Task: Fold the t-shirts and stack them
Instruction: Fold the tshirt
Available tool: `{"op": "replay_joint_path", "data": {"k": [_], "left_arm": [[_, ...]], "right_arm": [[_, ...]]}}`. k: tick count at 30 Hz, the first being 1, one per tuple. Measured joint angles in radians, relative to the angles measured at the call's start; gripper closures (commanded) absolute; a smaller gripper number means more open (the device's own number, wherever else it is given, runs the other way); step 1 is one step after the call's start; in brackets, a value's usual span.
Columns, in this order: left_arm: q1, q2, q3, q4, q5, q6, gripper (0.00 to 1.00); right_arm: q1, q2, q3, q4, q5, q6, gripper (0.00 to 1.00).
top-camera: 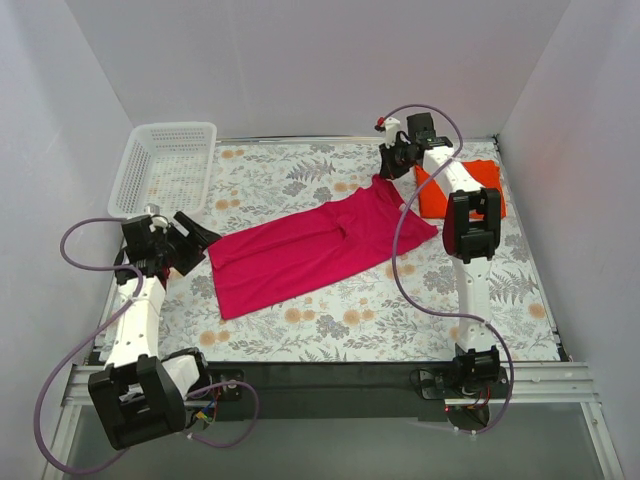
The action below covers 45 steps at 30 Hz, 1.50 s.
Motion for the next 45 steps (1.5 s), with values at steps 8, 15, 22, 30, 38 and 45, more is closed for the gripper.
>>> {"op": "replay_joint_path", "data": {"k": [8, 15, 22, 30, 38, 45], "left_arm": [[-0.123, 0.06, 0.063, 0.025, -0.034, 0.049, 0.33], [-0.25, 0.127, 0.132, 0.043, -0.168, 0.095, 0.36], [-0.26, 0.163, 0.153, 0.04, -0.326, 0.165, 0.37], [-0.246, 0.116, 0.0, 0.15, -0.476, 0.131, 0.39], [-0.171, 0.106, -0.151, 0.296, -0.498, -0.1, 0.43], [-0.14, 0.212, -0.163, 0.418, -0.489, -0.201, 0.47]], "right_arm": [[0.021, 0.026, 0.035, 0.037, 0.146, 0.06, 0.99], [0.0, 0.024, 0.033, 0.084, 0.212, 0.09, 0.62], [-0.011, -0.13, -0.173, 0.105, 0.159, 0.024, 0.38], [0.023, -0.586, -0.599, 0.039, -0.278, -0.341, 0.33], [0.173, -0.75, -0.921, -0.045, -0.505, -0.512, 0.35], [0.166, -0.762, -0.962, -0.053, -0.554, -0.514, 0.35]]}}
